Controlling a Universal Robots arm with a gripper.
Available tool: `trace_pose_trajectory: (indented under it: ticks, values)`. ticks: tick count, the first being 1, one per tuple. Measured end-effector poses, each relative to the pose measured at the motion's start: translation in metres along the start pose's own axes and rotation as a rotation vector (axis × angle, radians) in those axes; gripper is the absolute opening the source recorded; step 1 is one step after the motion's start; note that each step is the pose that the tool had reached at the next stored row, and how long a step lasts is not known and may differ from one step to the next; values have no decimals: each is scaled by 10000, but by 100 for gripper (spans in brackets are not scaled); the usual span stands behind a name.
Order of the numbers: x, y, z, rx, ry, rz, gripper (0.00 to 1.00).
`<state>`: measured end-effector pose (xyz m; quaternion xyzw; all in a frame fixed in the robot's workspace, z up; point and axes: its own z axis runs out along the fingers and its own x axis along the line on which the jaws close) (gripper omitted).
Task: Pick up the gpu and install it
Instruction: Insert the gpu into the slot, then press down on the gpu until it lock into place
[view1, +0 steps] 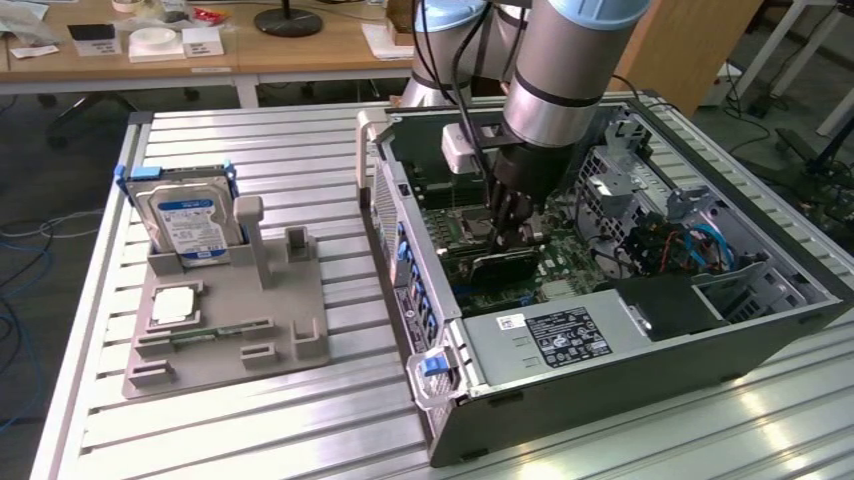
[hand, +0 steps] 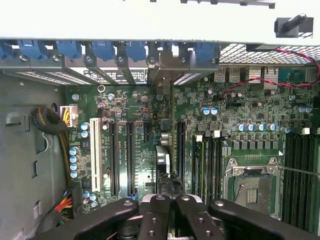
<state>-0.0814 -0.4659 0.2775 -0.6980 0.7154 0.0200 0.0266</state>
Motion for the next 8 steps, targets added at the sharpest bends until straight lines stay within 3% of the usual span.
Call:
trace_pose_trajectory:
  ticks: [8]
  values:
    - [0, 0, 0, 0, 0, 0, 10]
